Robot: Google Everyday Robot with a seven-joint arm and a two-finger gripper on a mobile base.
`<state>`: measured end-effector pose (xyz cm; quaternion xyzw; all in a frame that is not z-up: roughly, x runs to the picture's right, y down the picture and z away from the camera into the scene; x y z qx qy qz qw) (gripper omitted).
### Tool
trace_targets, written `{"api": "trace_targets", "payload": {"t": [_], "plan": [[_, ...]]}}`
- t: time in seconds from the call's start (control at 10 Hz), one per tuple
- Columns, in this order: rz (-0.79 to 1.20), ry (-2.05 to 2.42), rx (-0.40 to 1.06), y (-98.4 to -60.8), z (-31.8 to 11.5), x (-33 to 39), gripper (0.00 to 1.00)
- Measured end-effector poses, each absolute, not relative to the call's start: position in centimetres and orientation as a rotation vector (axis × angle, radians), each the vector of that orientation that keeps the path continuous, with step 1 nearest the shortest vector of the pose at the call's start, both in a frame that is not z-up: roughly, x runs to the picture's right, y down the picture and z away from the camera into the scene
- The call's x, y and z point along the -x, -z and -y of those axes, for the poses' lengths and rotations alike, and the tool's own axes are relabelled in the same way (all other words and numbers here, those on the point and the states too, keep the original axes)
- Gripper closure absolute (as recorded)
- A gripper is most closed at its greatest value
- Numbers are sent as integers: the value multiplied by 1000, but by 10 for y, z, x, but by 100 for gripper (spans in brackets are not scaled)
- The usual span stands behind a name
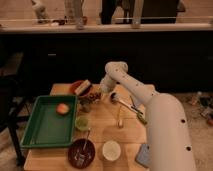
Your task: Place grapes in metal cup
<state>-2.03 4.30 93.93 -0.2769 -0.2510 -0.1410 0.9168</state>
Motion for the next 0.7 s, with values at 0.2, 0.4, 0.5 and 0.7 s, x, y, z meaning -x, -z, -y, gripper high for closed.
{"api": "trace_targets", "payload": {"t": [0.2,0.4,0.5,0.7], "plan": [[505,296,545,-933,-37,17,100],[486,293,521,-931,-31,11,100],[474,291,508,-931,-27,9,100],[456,287,492,-935,-21,4,100]]}}
